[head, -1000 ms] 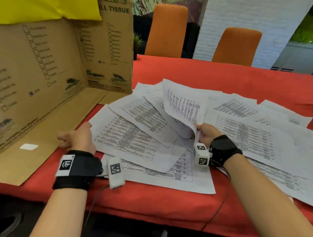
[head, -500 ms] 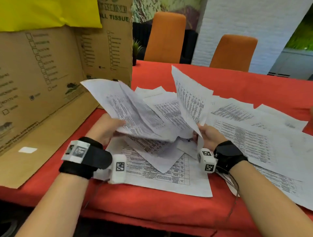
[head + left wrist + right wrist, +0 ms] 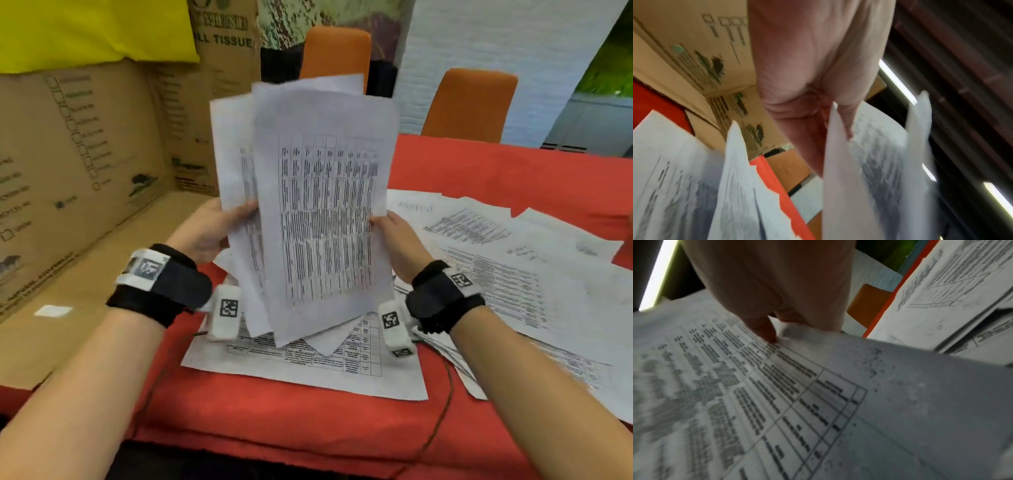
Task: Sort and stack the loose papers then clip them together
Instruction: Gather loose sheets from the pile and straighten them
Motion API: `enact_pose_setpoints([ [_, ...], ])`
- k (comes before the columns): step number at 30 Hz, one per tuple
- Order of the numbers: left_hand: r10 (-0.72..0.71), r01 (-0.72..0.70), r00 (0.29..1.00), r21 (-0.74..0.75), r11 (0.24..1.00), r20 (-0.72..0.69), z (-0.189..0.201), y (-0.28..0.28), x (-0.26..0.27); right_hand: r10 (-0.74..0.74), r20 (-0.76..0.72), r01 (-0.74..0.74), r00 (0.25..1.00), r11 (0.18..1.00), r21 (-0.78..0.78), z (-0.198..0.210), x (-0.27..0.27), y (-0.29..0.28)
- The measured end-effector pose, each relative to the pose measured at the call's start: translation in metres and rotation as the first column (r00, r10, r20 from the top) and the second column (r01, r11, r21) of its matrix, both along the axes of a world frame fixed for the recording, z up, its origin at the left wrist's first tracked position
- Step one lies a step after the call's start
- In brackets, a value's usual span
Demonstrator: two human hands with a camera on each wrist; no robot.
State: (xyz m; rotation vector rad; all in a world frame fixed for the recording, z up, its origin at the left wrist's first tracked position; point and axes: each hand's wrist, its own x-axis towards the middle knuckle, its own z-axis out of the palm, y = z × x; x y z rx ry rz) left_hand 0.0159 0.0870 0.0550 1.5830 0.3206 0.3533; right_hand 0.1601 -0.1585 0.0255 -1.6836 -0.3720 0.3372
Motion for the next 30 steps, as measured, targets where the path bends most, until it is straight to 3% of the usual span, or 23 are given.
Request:
enact_pose_setpoints([
  [5,0.005,-0.004,1.0,0.112,0.994,-0.008,-0.01,-0.027,0.027,0.0,0.023,0.003,1.0,0.99,-0.144,-0.009,0.005,0.004],
  [7,-0.007,0.02,0.995,0.131,0.991,-0.1,-0.015,-0.032,0.037,0.01,0.074,0.003,0.997,0.983,-0.185,-0.013,0.007,0.001],
  [9,0.016,-0.001,0.971,0.062,0.998,-0.24,-0.027,-0.02,0.042,-0.094,0.122,0.114,0.988,0.98,-0.164,-0.02,0.016,-0.003],
  [12,0.262,-0.287,0.896,-0.018,0.958,-0.359,-0.048,0.012,0.036,-0.199,-0.048,0.19,0.979,0.97,-0.15,-0.032,0.032,-0.018],
  [14,0.389,-0.415,0.827,0.026,0.91,-0.405,-0.065,0.027,0.027,-0.146,-0.194,0.105,0.97,0.973,-0.205,-0.048,0.036,-0.029],
  [17,0.331,-0.346,0.81,0.061,0.936,-0.484,-0.082,0.032,0.023,-0.152,-0.204,0.081,0.967,0.944,-0.319,-0.066,0.037,-0.038],
  [19,0.286,-0.325,0.865,-0.028,0.945,-0.412,-0.084,0.026,0.027,-0.149,-0.235,0.077,0.961,0.953,-0.292,-0.07,0.041,-0.039],
  [22,0.458,-0.456,0.856,0.066,0.887,-0.239,-0.08,0.019,0.035,-0.127,-0.23,0.066,0.965,0.964,-0.259,-0.062,0.038,-0.042],
  [24,0.378,-0.354,0.895,0.14,0.925,-0.238,-0.08,0.023,0.043,-0.124,-0.237,0.077,0.964,0.978,-0.195,-0.064,0.038,-0.046],
  [26,0.192,-0.118,0.899,0.205,0.972,-0.393,-0.104,0.047,0.059,-0.101,-0.301,0.072,0.948,0.992,-0.104,-0.071,0.042,-0.051],
  [27,0.15,-0.032,0.882,0.261,0.965,-0.447,-0.104,0.048,0.058,-0.089,-0.339,0.071,0.937,0.995,-0.067,-0.076,0.048,-0.054],
  [30,0.208,-0.018,0.911,0.47,0.882,-0.356,-0.064,0.023,0.034,-0.049,-0.422,0.082,0.905,0.995,0.061,-0.077,0.053,-0.061],
])
